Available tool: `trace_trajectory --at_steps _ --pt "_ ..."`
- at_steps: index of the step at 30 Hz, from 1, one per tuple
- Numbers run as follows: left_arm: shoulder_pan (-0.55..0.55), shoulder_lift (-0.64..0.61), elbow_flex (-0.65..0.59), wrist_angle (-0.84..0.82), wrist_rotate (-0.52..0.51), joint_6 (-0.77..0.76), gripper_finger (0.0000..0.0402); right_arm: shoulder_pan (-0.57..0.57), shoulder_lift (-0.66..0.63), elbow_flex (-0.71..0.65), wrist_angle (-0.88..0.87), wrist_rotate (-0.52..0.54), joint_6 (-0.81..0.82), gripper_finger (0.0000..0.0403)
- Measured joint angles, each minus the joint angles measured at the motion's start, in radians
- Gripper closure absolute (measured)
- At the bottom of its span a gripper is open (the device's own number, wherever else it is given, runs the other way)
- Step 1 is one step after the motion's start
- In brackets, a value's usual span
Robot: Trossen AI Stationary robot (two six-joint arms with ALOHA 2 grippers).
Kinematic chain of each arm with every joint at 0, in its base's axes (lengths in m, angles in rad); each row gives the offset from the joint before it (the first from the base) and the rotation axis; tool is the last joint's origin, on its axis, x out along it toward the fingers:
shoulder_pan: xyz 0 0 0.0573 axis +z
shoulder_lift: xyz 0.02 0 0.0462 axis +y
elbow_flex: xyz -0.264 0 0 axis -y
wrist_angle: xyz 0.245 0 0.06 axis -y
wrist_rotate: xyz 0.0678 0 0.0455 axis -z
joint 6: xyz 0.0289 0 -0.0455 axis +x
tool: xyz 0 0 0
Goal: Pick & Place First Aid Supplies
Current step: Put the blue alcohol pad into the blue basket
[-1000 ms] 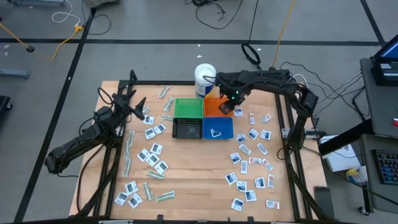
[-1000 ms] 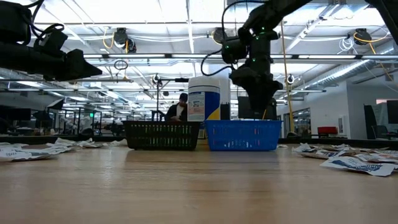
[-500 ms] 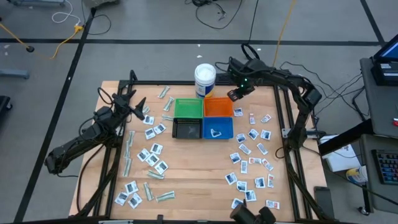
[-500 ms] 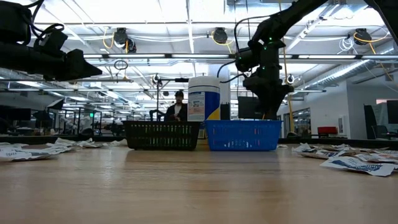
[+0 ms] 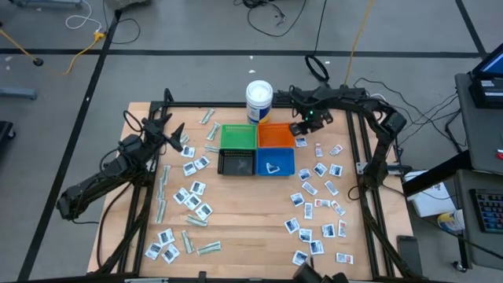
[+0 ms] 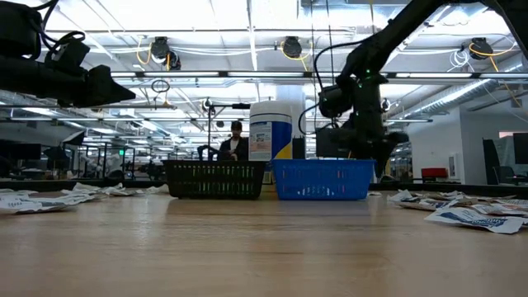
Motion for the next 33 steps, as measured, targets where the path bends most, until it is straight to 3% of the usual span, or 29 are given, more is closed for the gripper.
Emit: trace_trajectory --at_steps 17,21,26,33 --pt "0.000 0.000 0.000 0.000 0.000 0.000 0.0094 0.068 -0.003 -0.151 0.237 -0.001 0.090 0.0280" --pt "0.000 0.000 0.000 0.000 0.000 0.000 0.0094 0.067 -0.004 -0.152 0.235 -0.001 0.089 0.0315" --pt "0.000 0.000 0.000 0.000 0.000 0.000 0.0094 0.067 -0.003 -0.153 0.234 -0.001 0.075 0.0388" --pt "0.000 0.000 0.000 0.000 0.000 0.000 0.0094 0.067 -0.003 -0.153 0.232 0.005 0.065 0.0398"
